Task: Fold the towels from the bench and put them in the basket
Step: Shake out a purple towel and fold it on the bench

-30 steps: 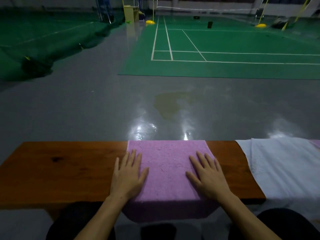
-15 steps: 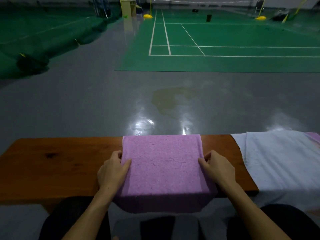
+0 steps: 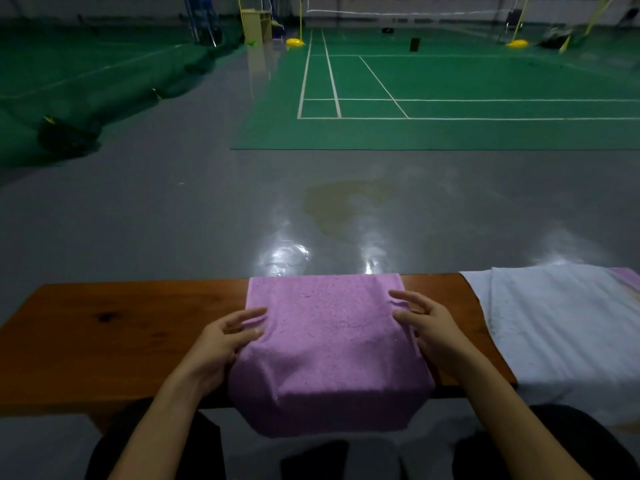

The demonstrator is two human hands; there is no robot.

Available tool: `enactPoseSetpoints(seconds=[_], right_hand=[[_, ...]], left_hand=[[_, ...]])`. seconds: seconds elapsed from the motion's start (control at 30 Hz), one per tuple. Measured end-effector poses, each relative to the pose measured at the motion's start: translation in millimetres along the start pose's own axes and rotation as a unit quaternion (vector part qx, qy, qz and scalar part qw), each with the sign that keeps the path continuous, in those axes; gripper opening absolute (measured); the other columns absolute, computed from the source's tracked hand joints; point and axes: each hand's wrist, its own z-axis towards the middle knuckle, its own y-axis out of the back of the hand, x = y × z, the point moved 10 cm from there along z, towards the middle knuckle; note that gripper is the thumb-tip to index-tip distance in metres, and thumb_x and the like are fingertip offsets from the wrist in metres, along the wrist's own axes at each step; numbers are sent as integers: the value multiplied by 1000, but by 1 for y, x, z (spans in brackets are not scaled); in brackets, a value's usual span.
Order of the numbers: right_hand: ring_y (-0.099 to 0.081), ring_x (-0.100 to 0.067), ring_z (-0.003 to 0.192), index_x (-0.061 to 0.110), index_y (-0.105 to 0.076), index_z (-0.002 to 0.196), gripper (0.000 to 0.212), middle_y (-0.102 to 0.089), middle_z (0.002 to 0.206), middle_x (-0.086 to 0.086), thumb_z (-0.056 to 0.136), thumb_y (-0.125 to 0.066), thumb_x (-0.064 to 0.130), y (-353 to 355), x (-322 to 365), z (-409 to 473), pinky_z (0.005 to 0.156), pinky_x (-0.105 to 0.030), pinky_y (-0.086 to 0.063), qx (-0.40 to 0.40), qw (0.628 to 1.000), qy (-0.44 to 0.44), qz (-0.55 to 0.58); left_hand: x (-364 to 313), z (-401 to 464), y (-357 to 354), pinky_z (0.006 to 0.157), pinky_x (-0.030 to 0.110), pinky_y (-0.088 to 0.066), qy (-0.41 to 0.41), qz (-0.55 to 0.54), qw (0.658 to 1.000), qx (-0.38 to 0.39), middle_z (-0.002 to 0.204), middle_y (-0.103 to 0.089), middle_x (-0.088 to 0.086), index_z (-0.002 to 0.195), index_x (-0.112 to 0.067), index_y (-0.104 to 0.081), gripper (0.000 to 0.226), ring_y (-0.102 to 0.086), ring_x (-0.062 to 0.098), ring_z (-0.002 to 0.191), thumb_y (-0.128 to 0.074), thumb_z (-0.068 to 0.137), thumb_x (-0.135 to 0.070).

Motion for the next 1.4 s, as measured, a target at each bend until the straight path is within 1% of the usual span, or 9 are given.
enactPoseSetpoints(seconds=[0.1,0.27,0.47,0.57,0.7,0.9,1.13,1.3,1.4], right_hand=[[-63,-23,122,26,-82,111,26,-68,133,-2,93,-75,8,4,5,-8,92,-37,-60,-7,998,-8,54],[-69,-29,114,23,-83,107,22,-78,113,0,91,-77,10,11,30,-28,97,-55,-59,-22,999,30,39],[-74,-25,108,20,-80,113,30,-79,110,-3,83,-83,24,26,88,-46,92,-45,-60,-72,987,119,76],[-73,-25,110,16,-79,116,28,-79,111,-3,88,-80,18,32,122,-56,88,-41,-61,-90,977,157,113],[-71,-23,113,20,-79,119,29,-78,116,1,90,-80,23,40,166,-67,90,-40,-59,-106,965,213,113],[-71,-11,110,16,-72,130,38,-74,118,7,92,-78,16,56,233,-92,93,-29,-60,-166,930,328,23],[-71,-13,96,6,-70,130,42,-73,116,-5,89,-81,10,58,302,-104,91,-28,-61,-234,866,419,-139],[-68,-14,79,5,-77,116,32,-76,97,-5,88,-85,19,54,319,-110,74,-13,-53,-292,816,434,-246],[-62,-10,72,8,-78,104,22,-73,89,-4,89,-83,24,55,316,-113,64,-8,-42,-300,808,421,-284]], left_hand=[[-17,-10,-1,75,23,-61,-55,46,997,-8,115,-78,9,116,-12,-79,37,-72,16,93,-77,85,7],[-56,-21,8,94,37,-60,-123,31,991,-51,115,-79,5,114,-12,-79,27,-74,19,106,-73,92,3],[-140,-29,-1,75,15,-57,-215,49,973,-62,104,-79,-2,111,-17,-76,25,-70,7,89,-67,97,1],[-175,-36,-13,70,17,-59,-217,6,975,-47,103,-78,4,112,-16,-76,22,-70,7,84,-70,95,-3],[-221,-56,-32,85,30,-63,-253,9,967,-2,106,-78,5,123,-10,-72,43,-73,16,94,-78,84,6],[-281,-83,-37,80,21,-60,-370,192,907,-52,115,-75,5,119,-24,-74,39,-72,14,100,-85,85,-9],[-341,-110,-37,67,17,-55,-484,256,817,-181,89,-77,-3,103,-16,-81,22,-70,9,77,-89,83,-21],[-349,-106,-29,70,31,-57,-487,270,798,-233,88,-75,6,96,-16,-83,17,-70,19,78,-89,83,-26],[-339,-100,-28,74,30,-54,-444,210,850,-191,99,-74,5,96,-13,-79,19,-68,14,84,-85,87,-28]])
